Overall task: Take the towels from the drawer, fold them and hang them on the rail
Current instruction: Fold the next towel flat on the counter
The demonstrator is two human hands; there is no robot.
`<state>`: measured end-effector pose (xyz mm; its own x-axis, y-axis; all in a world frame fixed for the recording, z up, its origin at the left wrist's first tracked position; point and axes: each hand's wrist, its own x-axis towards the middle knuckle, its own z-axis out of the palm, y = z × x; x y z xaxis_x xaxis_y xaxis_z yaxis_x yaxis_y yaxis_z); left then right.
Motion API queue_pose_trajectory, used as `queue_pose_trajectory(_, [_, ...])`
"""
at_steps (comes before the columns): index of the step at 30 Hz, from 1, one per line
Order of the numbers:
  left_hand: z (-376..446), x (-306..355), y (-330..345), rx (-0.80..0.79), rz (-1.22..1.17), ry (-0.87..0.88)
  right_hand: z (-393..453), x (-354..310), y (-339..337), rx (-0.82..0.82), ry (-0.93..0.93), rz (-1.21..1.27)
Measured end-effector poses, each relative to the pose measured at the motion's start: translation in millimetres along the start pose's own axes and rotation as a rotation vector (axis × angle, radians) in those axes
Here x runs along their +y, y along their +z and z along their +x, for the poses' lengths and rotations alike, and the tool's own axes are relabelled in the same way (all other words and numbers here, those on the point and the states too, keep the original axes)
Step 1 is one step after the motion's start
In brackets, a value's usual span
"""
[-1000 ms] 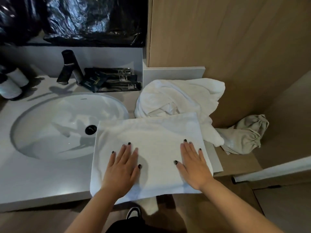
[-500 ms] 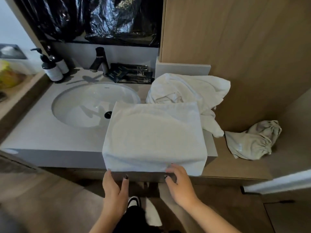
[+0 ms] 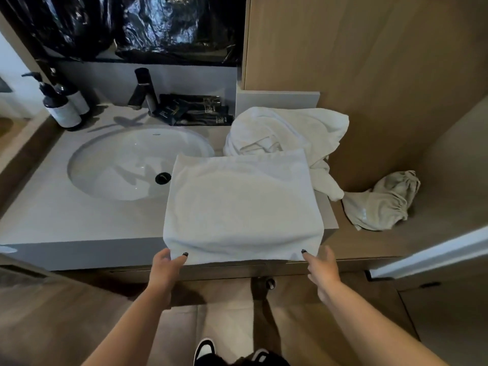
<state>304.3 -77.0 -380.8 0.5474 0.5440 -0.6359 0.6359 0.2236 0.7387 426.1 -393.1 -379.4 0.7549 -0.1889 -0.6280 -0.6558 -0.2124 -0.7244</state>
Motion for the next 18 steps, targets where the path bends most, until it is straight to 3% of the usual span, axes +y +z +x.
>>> queue_pose_trajectory(4, [17, -5, -9, -0.026, -0.015, -0.050, 17, 2, -9, 0.004, 0.035, 0.012])
queue_pose_trajectory(9, [28, -25, -21, -0.034, -0.029, -0.045, 33, 10, -20, -0.132, 0.085, -0.136])
queue_pose_trajectory(18, [14, -49, -26, -0.092, -0.159, -0.092, 34, 39, -53, -0.217, 0.107, 0.080])
